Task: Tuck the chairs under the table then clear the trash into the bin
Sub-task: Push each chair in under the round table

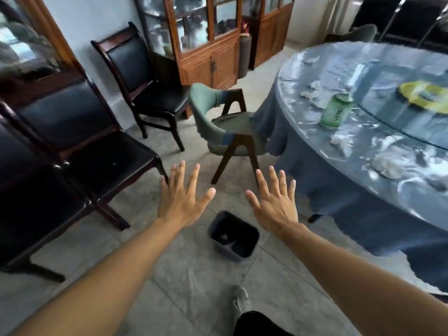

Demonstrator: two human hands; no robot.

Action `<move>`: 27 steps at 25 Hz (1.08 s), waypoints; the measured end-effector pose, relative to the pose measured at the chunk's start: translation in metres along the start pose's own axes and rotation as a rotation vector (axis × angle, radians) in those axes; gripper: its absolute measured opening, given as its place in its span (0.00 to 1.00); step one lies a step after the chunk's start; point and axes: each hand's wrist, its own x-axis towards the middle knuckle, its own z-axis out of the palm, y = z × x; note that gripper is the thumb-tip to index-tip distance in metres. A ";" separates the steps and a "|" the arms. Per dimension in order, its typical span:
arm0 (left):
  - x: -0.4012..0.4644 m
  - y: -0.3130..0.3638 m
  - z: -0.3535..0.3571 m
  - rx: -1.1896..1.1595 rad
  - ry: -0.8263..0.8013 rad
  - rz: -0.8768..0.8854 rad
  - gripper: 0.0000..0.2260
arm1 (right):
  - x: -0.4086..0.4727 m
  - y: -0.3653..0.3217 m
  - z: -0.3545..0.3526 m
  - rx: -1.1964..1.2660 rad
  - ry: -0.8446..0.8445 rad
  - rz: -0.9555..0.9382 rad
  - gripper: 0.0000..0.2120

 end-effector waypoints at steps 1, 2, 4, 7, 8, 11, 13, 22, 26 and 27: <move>0.009 -0.016 0.001 -0.002 -0.008 -0.034 0.41 | 0.016 -0.013 0.010 0.002 -0.007 -0.018 0.34; 0.020 -0.032 0.005 -0.015 -0.015 -0.062 0.40 | 0.034 -0.026 0.020 0.028 -0.027 -0.025 0.34; 0.039 -0.063 0.013 0.007 -0.056 -0.098 0.39 | 0.069 -0.051 0.039 0.062 -0.059 -0.013 0.35; 0.082 -0.111 0.018 0.026 -0.142 -0.159 0.40 | 0.134 -0.102 0.067 0.145 -0.123 0.006 0.35; 0.099 -0.126 0.016 0.023 -0.169 -0.186 0.41 | 0.155 -0.118 0.074 0.160 -0.134 0.013 0.36; 0.147 -0.167 0.009 0.021 -0.210 -0.207 0.43 | 0.212 -0.160 0.082 0.192 -0.157 0.027 0.36; 0.177 -0.187 0.006 0.000 -0.203 -0.197 0.45 | 0.243 -0.180 0.084 0.213 -0.161 0.057 0.36; 0.362 -0.310 0.000 -0.100 -0.319 -0.091 0.41 | 0.383 -0.270 0.123 0.184 -0.210 0.318 0.34; 0.438 -0.350 -0.005 -0.081 -0.381 0.015 0.40 | 0.437 -0.298 0.123 0.151 -0.165 0.396 0.34; 0.457 -0.354 -0.003 -0.075 -0.398 0.031 0.40 | 0.453 -0.299 0.122 0.153 -0.150 0.422 0.34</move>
